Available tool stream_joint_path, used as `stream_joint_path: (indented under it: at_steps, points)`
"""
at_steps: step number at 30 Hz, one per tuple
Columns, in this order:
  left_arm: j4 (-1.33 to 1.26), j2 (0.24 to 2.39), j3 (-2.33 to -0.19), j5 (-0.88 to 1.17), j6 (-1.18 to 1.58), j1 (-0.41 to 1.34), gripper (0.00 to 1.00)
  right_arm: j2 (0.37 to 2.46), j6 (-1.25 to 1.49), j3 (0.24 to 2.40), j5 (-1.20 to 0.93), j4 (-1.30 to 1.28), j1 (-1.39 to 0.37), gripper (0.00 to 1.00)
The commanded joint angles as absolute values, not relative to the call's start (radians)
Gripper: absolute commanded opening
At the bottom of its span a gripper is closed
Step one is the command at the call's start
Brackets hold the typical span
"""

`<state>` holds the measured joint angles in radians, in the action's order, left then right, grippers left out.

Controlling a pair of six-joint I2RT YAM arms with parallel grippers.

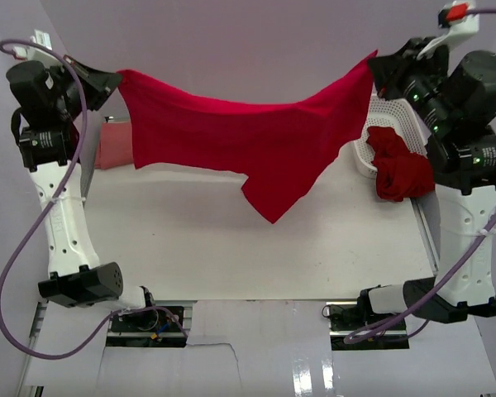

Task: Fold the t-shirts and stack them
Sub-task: Flatten out the tshirt

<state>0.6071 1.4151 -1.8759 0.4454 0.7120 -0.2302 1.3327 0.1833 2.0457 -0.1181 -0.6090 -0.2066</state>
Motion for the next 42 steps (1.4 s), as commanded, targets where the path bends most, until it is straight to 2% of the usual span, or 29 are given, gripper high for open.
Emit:
stream_joint_path:
  at_steps: [1, 2, 4, 9, 12, 16, 23, 28, 32, 42]
  points:
    - [0.630, 1.642, -2.041, 0.569, 0.796, -0.232, 0.00, 1.521, 0.135, 2.277, -0.118, -0.682, -0.161, 0.08]
    - [0.646, 1.707, -2.078, 0.580, 0.796, -0.229, 0.00, 1.585, 0.153, 2.366, -0.177, -0.725, -0.137, 0.08]
    - [0.650, 1.703, -2.097, 0.522, 0.776, -0.200, 0.00, 1.591, 0.156, 2.358, -0.213, -0.727, -0.133, 0.08]
    - [0.552, 1.527, -1.968, 0.420, 0.683, -0.158, 0.00, 1.352, 0.134, 2.012, -0.213, -0.484, -0.135, 0.08]
    - [0.546, 1.470, -1.945, 0.399, 0.634, -0.138, 0.00, 1.273, 0.103, 2.010, -0.236, -0.468, -0.140, 0.08]
    - [0.451, 1.246, -1.818, 0.364, 0.589, -0.118, 0.00, 1.091, 0.046, 1.873, -0.268, -0.372, -0.149, 0.08]
    - [0.445, 0.982, -1.738, 0.319, 0.578, -0.118, 0.00, 0.836, 0.041, 1.911, -0.344, -0.370, -0.144, 0.08]
    - [0.391, 0.807, -1.618, 0.259, 0.594, -0.118, 0.00, 0.712, 0.038, 1.927, -0.319, -0.374, -0.124, 0.08]
    - [0.428, 0.811, -1.641, 0.264, 0.601, -0.118, 0.00, 0.767, 0.049, 2.034, -0.301, -0.466, -0.120, 0.08]
    - [0.390, 0.952, -1.473, 0.238, 0.586, -0.118, 0.00, 0.916, 0.072, 1.836, -0.163, -0.430, -0.121, 0.08]
